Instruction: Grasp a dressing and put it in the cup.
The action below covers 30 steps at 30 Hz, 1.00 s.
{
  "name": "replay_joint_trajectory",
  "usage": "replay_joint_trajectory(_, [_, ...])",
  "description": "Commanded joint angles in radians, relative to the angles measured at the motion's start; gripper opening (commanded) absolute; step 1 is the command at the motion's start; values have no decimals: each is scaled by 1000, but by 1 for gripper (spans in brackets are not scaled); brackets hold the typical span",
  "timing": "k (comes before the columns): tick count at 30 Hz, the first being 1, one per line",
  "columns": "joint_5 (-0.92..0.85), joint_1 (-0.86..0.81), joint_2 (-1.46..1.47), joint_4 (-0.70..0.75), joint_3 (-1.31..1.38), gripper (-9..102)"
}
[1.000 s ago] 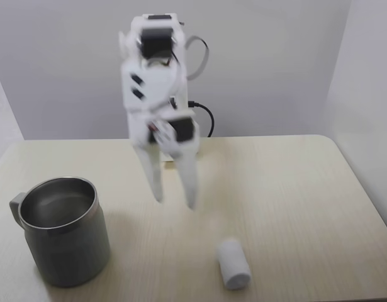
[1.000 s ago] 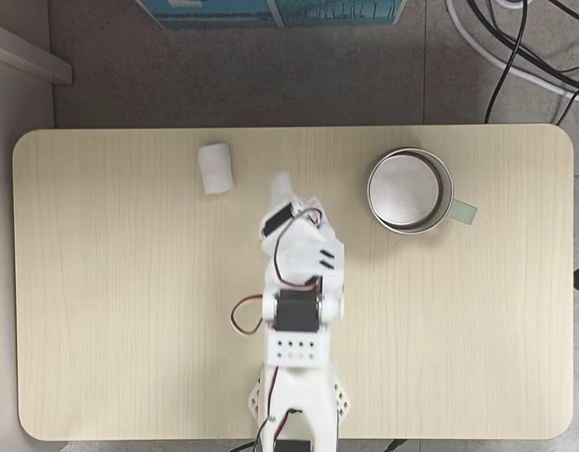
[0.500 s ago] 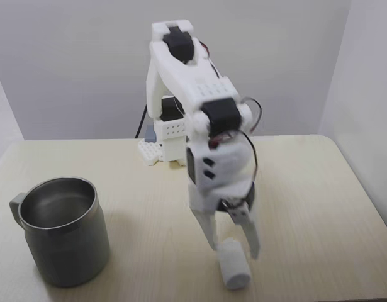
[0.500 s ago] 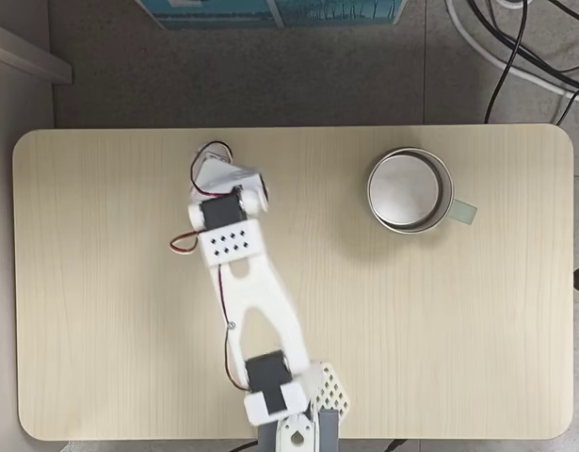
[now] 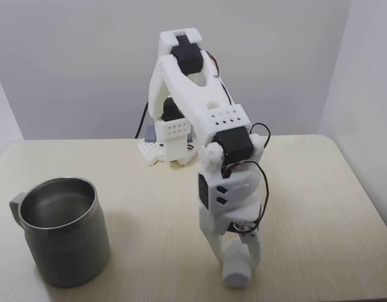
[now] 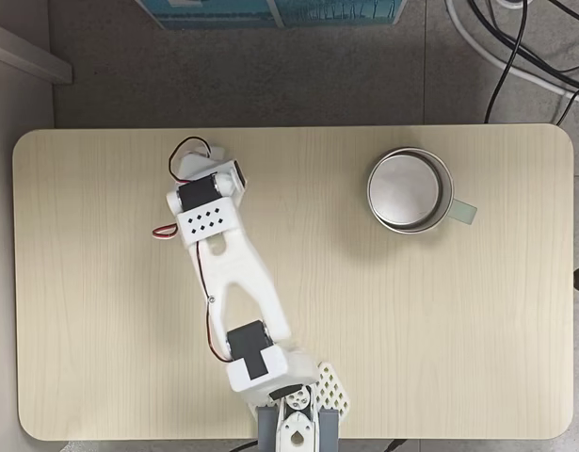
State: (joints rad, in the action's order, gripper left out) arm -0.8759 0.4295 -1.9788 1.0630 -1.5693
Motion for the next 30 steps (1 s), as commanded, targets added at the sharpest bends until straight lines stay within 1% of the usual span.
replay_joint_trajectory(1, [-17,-3,-6,-6,-44,8])
replay_joint_trajectory(7, [-26,-9,-8,-5,-46,0])
replay_joint_trajectory(12, [6,-15,54,38,-67,0])
replay_joint_trajectory(17, [84,-25,179,153,-147,0])
replay_joint_trajectory(23, [156,-44,334,336,-278,0])
replay_joint_trajectory(28, [176,-75,422,482,-380,0])
replay_joint_trajectory(30, [178,-91,454,518,-407,0])
